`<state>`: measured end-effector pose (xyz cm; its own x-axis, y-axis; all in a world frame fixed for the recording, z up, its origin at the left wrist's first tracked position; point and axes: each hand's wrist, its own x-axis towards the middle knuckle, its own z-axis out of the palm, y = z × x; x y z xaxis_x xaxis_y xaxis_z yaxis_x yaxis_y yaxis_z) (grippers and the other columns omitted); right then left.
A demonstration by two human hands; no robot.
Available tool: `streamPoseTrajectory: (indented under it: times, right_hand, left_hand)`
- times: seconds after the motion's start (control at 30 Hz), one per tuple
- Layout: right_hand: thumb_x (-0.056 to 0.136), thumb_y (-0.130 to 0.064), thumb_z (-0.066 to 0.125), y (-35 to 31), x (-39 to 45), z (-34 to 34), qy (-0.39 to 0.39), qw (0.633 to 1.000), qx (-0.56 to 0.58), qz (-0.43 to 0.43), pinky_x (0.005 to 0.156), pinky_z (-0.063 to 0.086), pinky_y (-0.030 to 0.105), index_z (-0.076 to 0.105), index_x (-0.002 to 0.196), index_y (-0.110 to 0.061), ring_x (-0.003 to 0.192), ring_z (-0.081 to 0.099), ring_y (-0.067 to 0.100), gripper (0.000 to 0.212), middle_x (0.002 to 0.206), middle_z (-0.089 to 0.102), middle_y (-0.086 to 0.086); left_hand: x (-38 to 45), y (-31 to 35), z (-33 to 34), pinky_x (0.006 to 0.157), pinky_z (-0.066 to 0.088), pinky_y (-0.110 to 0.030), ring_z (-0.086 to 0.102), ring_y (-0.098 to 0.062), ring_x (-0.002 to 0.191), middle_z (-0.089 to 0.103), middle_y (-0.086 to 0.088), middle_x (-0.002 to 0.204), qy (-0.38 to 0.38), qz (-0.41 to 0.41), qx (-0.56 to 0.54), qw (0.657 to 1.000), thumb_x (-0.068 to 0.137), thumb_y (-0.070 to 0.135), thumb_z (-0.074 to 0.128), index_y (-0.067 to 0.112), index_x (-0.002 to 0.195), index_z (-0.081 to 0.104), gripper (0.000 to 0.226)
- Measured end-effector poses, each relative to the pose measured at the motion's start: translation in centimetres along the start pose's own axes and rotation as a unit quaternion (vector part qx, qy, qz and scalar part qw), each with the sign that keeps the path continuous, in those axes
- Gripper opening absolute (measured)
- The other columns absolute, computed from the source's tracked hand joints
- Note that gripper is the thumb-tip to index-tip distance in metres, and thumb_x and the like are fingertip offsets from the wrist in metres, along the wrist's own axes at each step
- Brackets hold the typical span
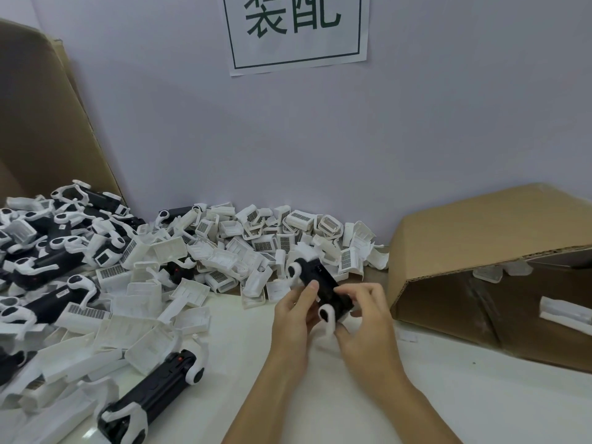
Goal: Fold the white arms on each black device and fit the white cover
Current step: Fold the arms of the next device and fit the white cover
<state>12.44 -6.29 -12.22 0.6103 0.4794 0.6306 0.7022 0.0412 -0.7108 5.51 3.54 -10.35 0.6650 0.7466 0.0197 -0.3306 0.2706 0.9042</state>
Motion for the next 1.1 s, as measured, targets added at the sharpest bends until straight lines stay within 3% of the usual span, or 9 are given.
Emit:
streamPoseTrajectory:
  times: [0.17, 0.3, 0.4, 0.6, 0.73, 0.8, 0.9, 1.0, 1.1]
  right_hand:
    - [0.072, -0.008, 0.057, -0.7, -0.4, 0.0, -0.067, 0.997, -0.021, -0.036, 0.092, 0.040, 0.013, 0.054, 0.119, -0.032, 0.113, 0.051, 0.009, 0.053, 0.117, 0.044, -0.012]
    - [0.081, -0.050, 0.061, -1.0, -0.5, 0.2, -0.080, 0.996, 0.022, 0.017, 0.092, 0.035, 0.005, 0.038, 0.134, -0.042, 0.121, 0.047, -0.001, 0.059, 0.126, 0.043, -0.026]
    - [0.073, -0.064, 0.063, -1.0, -0.5, 0.4, -0.081, 0.995, 0.000, 0.051, 0.089, 0.033, -0.001, 0.034, 0.132, -0.052, 0.120, 0.040, -0.017, 0.066, 0.122, 0.039, -0.046]
    - [0.076, -0.050, 0.074, -1.0, -0.3, 0.4, -0.055, 0.997, -0.016, 0.044, 0.092, 0.049, 0.024, 0.052, 0.130, -0.040, 0.112, 0.056, -0.003, 0.059, 0.116, 0.060, -0.025]
    - [0.080, -0.041, 0.076, -0.9, -0.4, 0.3, -0.047, 0.998, 0.011, 0.036, 0.100, 0.037, 0.009, 0.045, 0.142, -0.032, 0.126, 0.047, -0.004, 0.070, 0.130, 0.051, -0.025]
    - [0.083, -0.036, 0.070, -0.9, -0.4, 0.1, -0.013, 0.999, 0.044, 0.017, 0.102, 0.037, 0.012, 0.042, 0.145, -0.025, 0.133, 0.044, 0.005, 0.069, 0.136, 0.048, -0.018]
    - [0.088, -0.035, 0.058, -0.8, -0.4, -0.4, 0.072, 0.994, 0.087, 0.003, 0.099, 0.045, 0.027, 0.045, 0.142, -0.021, 0.132, 0.047, 0.012, 0.057, 0.134, 0.051, -0.015]
    - [0.087, -0.031, 0.054, -0.8, -0.2, -0.6, 0.098, 0.988, 0.110, 0.036, 0.093, 0.045, 0.024, 0.048, 0.134, -0.033, 0.125, 0.049, 0.006, 0.047, 0.125, 0.053, -0.021]
    - [0.085, -0.025, 0.053, -0.8, -0.1, -0.5, 0.097, 0.987, 0.117, 0.060, 0.087, 0.042, 0.016, 0.050, 0.128, -0.038, 0.119, 0.051, 0.004, 0.045, 0.119, 0.055, -0.019]
  left_hand:
    - [0.5, -0.3, -0.4, 0.093, 0.053, -0.046, 0.070, -0.035, 0.099, 0.074, -0.020, 0.100, 0.054, 0.012, -0.008, 0.998, 0.090, 0.030, 0.068, 0.004, 0.098, 0.072, 0.028]
    - [0.3, 0.1, -0.3, 0.078, 0.059, -0.032, 0.073, -0.029, 0.093, 0.075, -0.020, 0.102, 0.027, 0.009, -0.054, 0.998, 0.084, 0.033, 0.064, 0.000, 0.107, 0.070, 0.040]
    - [0.0, 0.0, 0.0, 0.072, 0.060, -0.031, 0.074, -0.029, 0.089, 0.075, -0.019, 0.100, -0.010, 0.006, -0.057, 0.998, 0.083, 0.029, 0.062, -0.001, 0.108, 0.069, 0.039]
    - [-0.3, -0.1, 0.2, 0.084, 0.055, -0.041, 0.071, -0.032, 0.091, 0.073, -0.021, 0.098, -0.029, 0.024, -0.040, 0.998, 0.083, 0.029, 0.062, 0.003, 0.097, 0.074, 0.031]
    - [-0.2, 0.0, 0.1, 0.076, 0.059, -0.036, 0.072, -0.031, 0.093, 0.073, -0.022, 0.103, -0.019, 0.014, -0.046, 0.999, 0.089, 0.026, 0.058, 0.000, 0.105, 0.071, 0.033]
    - [-0.2, 0.2, 0.1, 0.075, 0.059, -0.038, 0.071, -0.030, 0.086, 0.073, -0.023, 0.099, 0.009, -0.005, -0.071, 0.997, 0.099, 0.022, 0.049, -0.003, 0.105, 0.068, 0.032]
    - [-0.3, 0.9, -0.3, 0.062, 0.058, -0.034, 0.070, -0.026, 0.066, 0.072, -0.019, 0.083, 0.019, -0.071, -0.232, 0.970, 0.102, 0.026, 0.043, -0.003, 0.103, 0.066, 0.037]
    - [-0.4, 1.4, -0.8, 0.051, 0.052, -0.028, 0.059, -0.021, 0.055, 0.066, -0.012, 0.073, -0.014, -0.126, -0.326, 0.937, 0.096, 0.028, 0.046, -0.003, 0.100, 0.069, 0.038]
    - [-0.4, 1.2, -1.2, 0.031, 0.032, -0.019, 0.046, -0.017, 0.042, 0.056, -0.007, 0.062, -0.042, -0.137, -0.327, 0.934, 0.097, 0.029, 0.038, -0.001, 0.083, 0.076, 0.051]
